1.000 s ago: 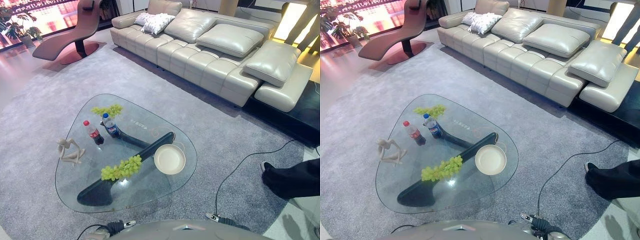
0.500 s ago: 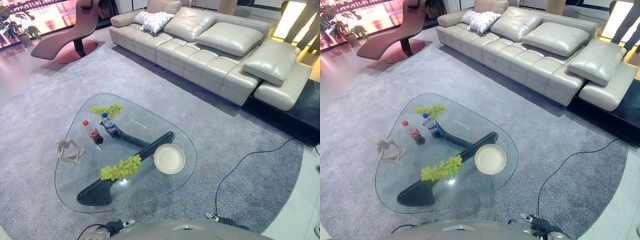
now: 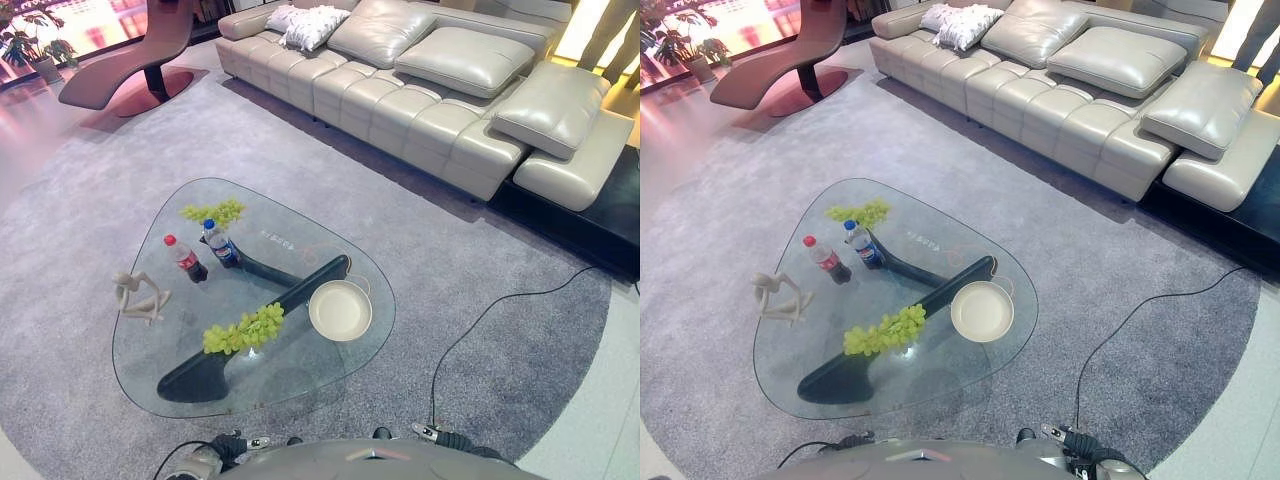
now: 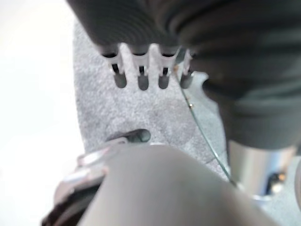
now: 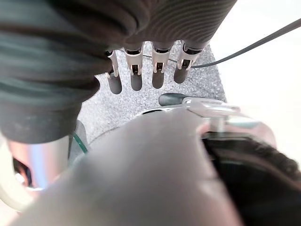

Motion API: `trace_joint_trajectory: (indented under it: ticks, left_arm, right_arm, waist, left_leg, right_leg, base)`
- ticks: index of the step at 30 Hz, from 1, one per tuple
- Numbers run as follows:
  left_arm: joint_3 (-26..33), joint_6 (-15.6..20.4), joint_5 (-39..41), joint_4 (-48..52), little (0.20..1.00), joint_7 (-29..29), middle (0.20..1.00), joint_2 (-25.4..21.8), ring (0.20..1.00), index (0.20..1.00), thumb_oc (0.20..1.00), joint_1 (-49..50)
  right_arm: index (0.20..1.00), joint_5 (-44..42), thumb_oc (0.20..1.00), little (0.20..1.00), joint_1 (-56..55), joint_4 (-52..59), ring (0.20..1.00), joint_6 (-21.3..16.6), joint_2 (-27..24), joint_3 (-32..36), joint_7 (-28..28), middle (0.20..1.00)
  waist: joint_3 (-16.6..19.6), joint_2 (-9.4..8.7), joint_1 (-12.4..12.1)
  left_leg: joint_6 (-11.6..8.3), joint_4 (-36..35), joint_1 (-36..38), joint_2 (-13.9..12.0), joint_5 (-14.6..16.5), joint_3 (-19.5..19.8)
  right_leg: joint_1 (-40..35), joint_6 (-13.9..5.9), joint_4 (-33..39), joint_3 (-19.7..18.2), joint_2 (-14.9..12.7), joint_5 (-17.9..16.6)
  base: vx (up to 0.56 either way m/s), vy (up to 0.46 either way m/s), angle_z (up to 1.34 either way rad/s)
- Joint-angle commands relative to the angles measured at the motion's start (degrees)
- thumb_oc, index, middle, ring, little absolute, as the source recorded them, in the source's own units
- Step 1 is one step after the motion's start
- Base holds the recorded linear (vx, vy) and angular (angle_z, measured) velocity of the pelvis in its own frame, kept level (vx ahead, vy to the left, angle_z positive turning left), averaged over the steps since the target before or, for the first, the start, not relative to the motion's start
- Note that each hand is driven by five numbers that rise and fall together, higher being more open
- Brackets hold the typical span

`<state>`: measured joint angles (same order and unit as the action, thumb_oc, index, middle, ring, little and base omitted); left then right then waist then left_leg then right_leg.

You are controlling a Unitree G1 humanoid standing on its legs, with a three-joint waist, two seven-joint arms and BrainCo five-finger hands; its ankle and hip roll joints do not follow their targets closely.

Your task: Pick up fruits into the plate

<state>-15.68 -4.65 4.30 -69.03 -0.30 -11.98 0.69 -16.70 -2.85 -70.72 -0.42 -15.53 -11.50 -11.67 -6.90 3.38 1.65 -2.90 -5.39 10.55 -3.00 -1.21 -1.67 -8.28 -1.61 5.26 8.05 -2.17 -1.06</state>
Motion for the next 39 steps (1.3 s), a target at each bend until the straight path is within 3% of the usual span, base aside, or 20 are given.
trace_joint_trajectory:
  ticks: [1,11,22,27,30,32,39]
  left_arm:
    - [-1.8,2.7,-3.3,-3.1,1.0,3.7,1.0,-1.5,1.0,1.0,1.0,-4.2]
    - [-6.2,9.0,-8.5,0.6,1.0,15.7,1.0,-3.9,1.0,1.0,1.0,-11.3]
    - [-12.2,9.1,-13.0,5.2,1.0,27.8,1.0,-9.4,1.0,1.0,1.0,-21.7]
    - [-14.2,6.6,-15.8,2.3,1.0,33.0,1.0,-10.7,1.0,1.0,1.0,-27.8]
    - [-14.6,1.9,-15.5,-0.4,1.0,29.7,1.0,-14.6,1.0,1.0,1.0,-36.0]
    - [-15.5,-3.8,-16.2,1.2,1.0,28.1,1.0,-18.0,1.0,1.0,1.0,-39.6]
    - [-16.0,-10.2,-17.7,1.1,1.0,32.5,1.0,-20.9,1.0,1.0,1.0,-42.3]
  right_arm:
    - [1.0,0.5,1.0,1.0,4.6,-3.0,1.0,-1.4,0.8,-2.0,-1.3,1.0]
    - [1.0,-3.9,1.0,1.0,11.0,-1.5,1.0,-3.3,-3.8,-3.1,-1.5,1.0]
    - [1.0,-11.2,1.0,1.0,18.3,2.2,1.0,-8.0,-5.8,-5.6,-1.6,1.0]
    - [1.0,-13.7,1.0,1.0,21.8,2.4,1.0,-9.8,-5.6,-6.1,-2.7,1.0]
    - [1.0,-13.8,1.0,1.0,24.5,3.0,1.0,-9.2,-5.7,-7.6,-2.4,1.0]
    - [1.0,-13.1,1.0,1.0,25.1,5.8,1.0,-7.5,-6.6,-7.7,-2.0,1.0]
    - [1.0,-15.5,1.0,1.0,25.3,8.6,1.0,-7.9,-6.3,-8.4,-0.8,1.0]
  waist:
    - [-2.3,-1.82,0.0]
    - [-8.5,0.51,0.8]
    - [-17.6,0.71,1.3]
    - [-20.8,-0.25,2.1]
    - [-22.5,-0.66,3.6]
    - [-22.9,-0.57,4.5]
    - [-22.9,-1.42,4.2]
  left_leg:
    - [3.42,1.1,0.1,4.3,6.7,-1.7]
    - [2.54,3.0,-7.8,4.0,4.1,-0.9]
    - [1.86,6.8,-18.9,3.7,1.8,0.5]
    - [1.89,8.7,-23.2,3.6,1.3,0.2]
    - [1.48,9.7,-26.1,3.4,0.5,-0.5]
    - [1.32,10.4,-28.5,3.5,0.0,-0.8]
    - [1.25,12.0,-34.4,3.6,-0.9,-0.6]
  right_leg:
    - [1.0,-2.87,-3.8,-4.5,-1.4,3.3]
    - [9.6,-1.77,-6.3,-4.8,-0.9,2.5]
    - [21.2,-0.85,-10.9,-4.6,0.4,1.8]
    - [26.3,-0.83,-13.6,-5.4,1.3,1.6]
    - [29.9,-0.66,-15.6,-6.6,2.1,1.4]
    - [32.8,-0.72,-16.9,-7.6,2.3,1.4]
    - [38.5,-0.81,-18.7,-8.0,2.7,1.1]
  base:
    - [-0.02,0.013,-0.13]
    - [-0.1,0.04,-0.07]
    - [-0.13,-0.025,-0.07]
    - [-0.1,-0.021,-0.07]
    - [-0.07,0.106,-0.19]
    - [-0.06,0.126,-0.19]
    - [-0.07,0.016,-0.09]
